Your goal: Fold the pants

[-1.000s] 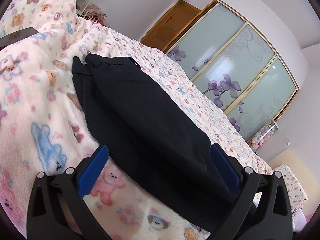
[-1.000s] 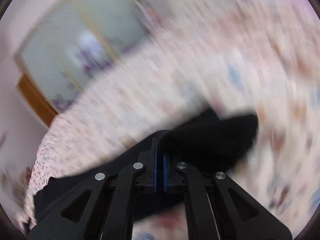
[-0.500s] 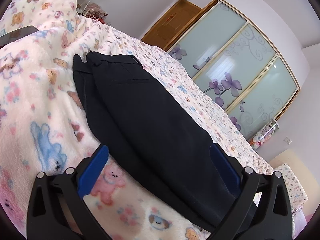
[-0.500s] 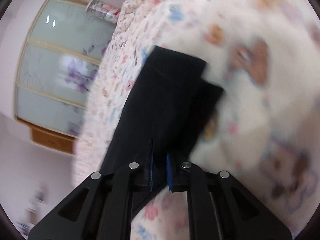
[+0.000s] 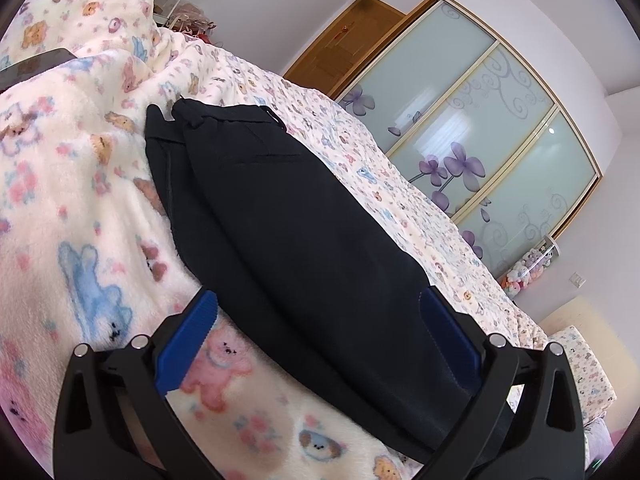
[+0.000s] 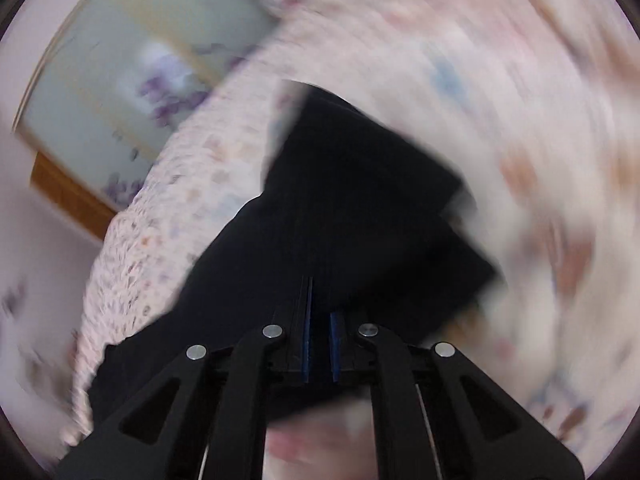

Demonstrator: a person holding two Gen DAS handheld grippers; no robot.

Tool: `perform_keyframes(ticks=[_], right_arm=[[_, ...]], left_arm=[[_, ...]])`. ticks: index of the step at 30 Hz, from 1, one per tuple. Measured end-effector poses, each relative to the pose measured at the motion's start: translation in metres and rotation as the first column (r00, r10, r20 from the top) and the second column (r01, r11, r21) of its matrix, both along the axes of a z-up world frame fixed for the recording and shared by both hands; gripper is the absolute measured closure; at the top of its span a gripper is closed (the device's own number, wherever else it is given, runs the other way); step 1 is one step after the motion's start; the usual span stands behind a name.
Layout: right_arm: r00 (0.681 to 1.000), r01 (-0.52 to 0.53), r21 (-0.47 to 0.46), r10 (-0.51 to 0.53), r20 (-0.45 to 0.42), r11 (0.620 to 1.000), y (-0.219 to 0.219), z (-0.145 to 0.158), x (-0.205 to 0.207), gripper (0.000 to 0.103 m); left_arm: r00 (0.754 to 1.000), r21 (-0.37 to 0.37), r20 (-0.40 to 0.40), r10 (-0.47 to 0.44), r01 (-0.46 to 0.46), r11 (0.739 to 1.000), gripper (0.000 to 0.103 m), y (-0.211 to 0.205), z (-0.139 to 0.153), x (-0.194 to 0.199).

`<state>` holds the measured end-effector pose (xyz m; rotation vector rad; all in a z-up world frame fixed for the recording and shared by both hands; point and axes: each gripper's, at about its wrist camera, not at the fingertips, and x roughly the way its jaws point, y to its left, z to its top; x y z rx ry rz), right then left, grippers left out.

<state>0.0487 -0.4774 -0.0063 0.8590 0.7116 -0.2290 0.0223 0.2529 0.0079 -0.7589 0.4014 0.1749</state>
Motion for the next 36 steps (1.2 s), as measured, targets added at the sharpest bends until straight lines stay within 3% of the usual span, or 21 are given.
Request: perform_keyframes(ticks=[2,7,11,14,16,17,20,23,26,31,33,36], right_arm=[[0.997,0.012,0.071,-0.017,0.069,0.997,-0.003,-0.016,-0.014,0.096],[0.993,-0.01,0.056,0.003,0.114,0.998,0.003,-0.002,-0.017,0.095],[0.995,-0.037,0.002,0.037,0.088,0.999,0.005,-0.011,-0.02,0.091],[0.984,-0.039,0.031,0.033,0.176,0.999,-0.001,-0.019,-0.034,0.082],[0.974,-0.053,0.057,0.038,0.225,0.997,-0.003,-0.02,-0.04,0.067],[0.97,-0.057,0.057,0.042,0.238,0.997,-0.003,-0.019,-0.04,0.064],[0.966,-0.062,0.046,0.049,0.252,0.997,-0.001,-0.018,-0.039,0.061],[0.961,-0.062,0.066,0.042,0.274,0.996,-0.004,-0.018,-0.04,0.061],[0.955,-0.064,0.083,0.037,0.295,0.995,-0.005,-0.02,-0.044,0.059],[0.95,-0.078,0.079,0.05,0.308,0.994,-0.006,-0.018,-0.039,0.052],[0.948,-0.08,0.082,0.051,0.314,0.993,-0.005,-0.018,-0.039,0.051],[0.943,-0.085,0.089,0.052,0.328,0.992,-0.004,-0.019,-0.042,0.049]], left_arm=[[1.0,0.001,-0.001,0.002,-0.002,1.0,0.002,0.0,0.001,0.0],[1.0,-0.019,0.017,-0.005,0.005,1.0,0.002,0.003,0.001,0.0],[0.993,-0.139,0.107,-0.04,0.055,0.989,0.002,0.025,0.007,-0.004],[0.991,-0.207,0.103,-0.083,0.103,0.973,0.002,0.047,0.008,0.001],[0.989,-0.274,0.082,-0.126,0.144,0.951,0.002,0.061,0.003,0.01],[0.986,-0.305,0.08,-0.145,0.163,0.938,0.002,0.066,0.0,0.014],[0.963,-0.369,0.117,-0.241,0.267,0.89,0.002,0.07,-0.002,0.027],[0.947,-0.42,0.166,-0.276,0.321,0.849,0.002,0.071,-0.005,0.035],[0.96,-0.451,0.063,-0.271,0.27,0.851,0.002,0.068,-0.017,0.046],[0.979,-0.492,0.021,-0.202,0.187,0.851,0.002,0.068,-0.018,0.055],[0.986,-0.509,0.027,-0.164,0.155,0.847,0.002,0.074,-0.019,0.061],[0.989,-0.542,0.116,-0.091,0.139,0.829,0.002,0.09,-0.026,0.063]])
